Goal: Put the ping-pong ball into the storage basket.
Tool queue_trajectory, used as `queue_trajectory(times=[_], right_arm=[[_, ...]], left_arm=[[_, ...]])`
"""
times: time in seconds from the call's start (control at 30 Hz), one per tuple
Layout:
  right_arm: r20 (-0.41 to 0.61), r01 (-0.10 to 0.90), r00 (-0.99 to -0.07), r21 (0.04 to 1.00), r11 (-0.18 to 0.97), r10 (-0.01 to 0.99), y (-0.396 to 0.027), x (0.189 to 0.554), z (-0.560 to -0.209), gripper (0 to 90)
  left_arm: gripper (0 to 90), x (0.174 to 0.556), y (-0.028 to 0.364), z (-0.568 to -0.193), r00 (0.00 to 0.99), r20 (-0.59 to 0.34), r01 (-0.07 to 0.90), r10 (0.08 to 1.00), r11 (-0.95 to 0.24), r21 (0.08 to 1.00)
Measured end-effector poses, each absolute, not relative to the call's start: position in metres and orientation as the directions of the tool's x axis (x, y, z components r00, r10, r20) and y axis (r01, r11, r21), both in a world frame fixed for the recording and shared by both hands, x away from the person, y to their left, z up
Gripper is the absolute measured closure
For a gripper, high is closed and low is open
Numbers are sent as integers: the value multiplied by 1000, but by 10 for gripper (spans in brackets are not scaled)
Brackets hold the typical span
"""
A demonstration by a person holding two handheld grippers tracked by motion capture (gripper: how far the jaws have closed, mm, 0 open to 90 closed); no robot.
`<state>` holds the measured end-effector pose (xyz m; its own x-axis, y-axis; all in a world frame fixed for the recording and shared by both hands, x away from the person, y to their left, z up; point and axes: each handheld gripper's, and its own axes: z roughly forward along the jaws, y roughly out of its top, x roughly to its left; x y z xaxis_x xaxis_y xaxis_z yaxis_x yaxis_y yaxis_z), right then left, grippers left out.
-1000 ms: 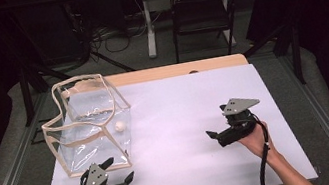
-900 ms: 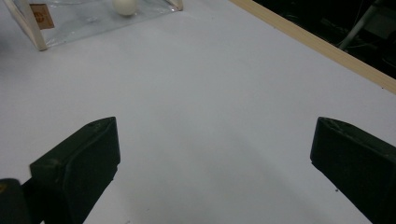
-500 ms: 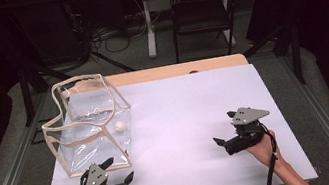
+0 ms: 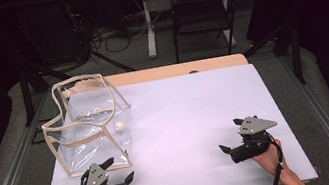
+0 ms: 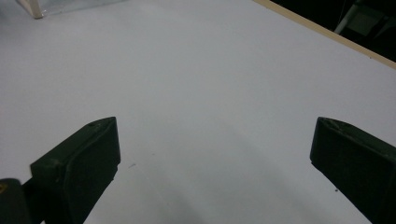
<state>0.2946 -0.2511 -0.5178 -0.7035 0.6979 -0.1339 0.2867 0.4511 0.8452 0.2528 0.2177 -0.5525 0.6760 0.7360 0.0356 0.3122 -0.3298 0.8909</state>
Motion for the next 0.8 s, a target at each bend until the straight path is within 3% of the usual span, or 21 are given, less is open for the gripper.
queue_trajectory(times=[0.8], right_arm=[[-124, 305, -667, 855, 421, 735, -263, 275, -540, 13]], left_arm=[[159, 252, 219, -553, 675, 42, 310, 736, -336, 889]])
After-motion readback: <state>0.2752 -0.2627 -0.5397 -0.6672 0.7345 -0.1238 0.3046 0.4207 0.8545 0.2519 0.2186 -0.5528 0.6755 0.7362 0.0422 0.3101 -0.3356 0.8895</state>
